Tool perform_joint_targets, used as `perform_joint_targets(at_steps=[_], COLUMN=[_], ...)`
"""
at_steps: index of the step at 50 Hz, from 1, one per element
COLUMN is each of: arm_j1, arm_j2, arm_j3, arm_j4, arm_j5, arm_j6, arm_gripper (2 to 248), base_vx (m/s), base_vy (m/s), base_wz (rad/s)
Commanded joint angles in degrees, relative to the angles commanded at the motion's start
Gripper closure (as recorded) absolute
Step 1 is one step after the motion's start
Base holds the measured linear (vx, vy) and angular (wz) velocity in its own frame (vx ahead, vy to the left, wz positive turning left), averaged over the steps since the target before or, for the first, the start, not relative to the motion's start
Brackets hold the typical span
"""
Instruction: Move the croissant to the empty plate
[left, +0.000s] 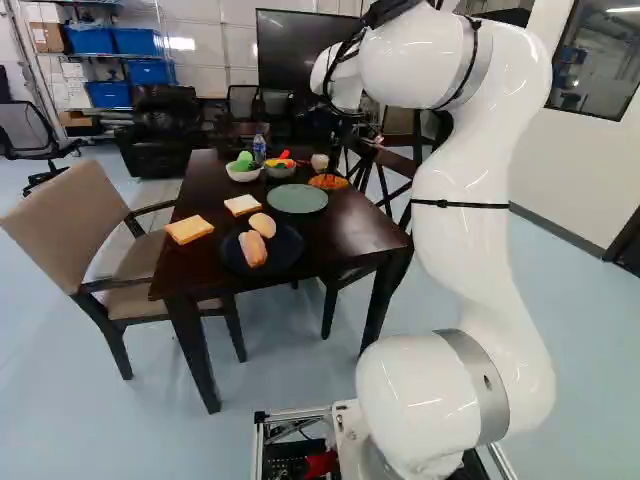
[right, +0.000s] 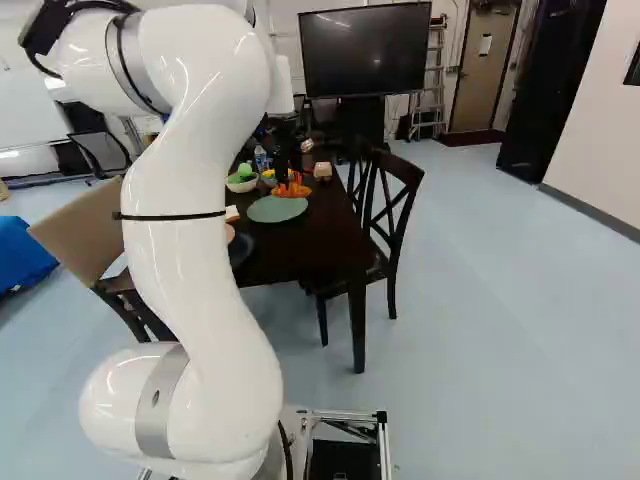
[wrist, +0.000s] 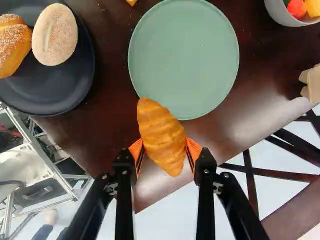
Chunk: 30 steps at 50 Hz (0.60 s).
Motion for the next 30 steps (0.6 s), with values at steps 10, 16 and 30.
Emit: perform_joint_targets(at_steps=[10,16,30], arm_j1=[1.1,1.9,3.3], arm_j2=[-2.3,-3.8,-6.9], arm_j3=[-3.2,-4.9,-7.1], arm_j4=[0.0,0.0,0.0], arm_j5=[0.0,0.0,0.1], arm_j6=[0.0,0.0,0.0], arm_gripper=[119,119,119], base_vx=[0.0,0.0,0.0], base_vy=[0.0,0.0,0.0], base_wz=[0.0,0.0,0.0])
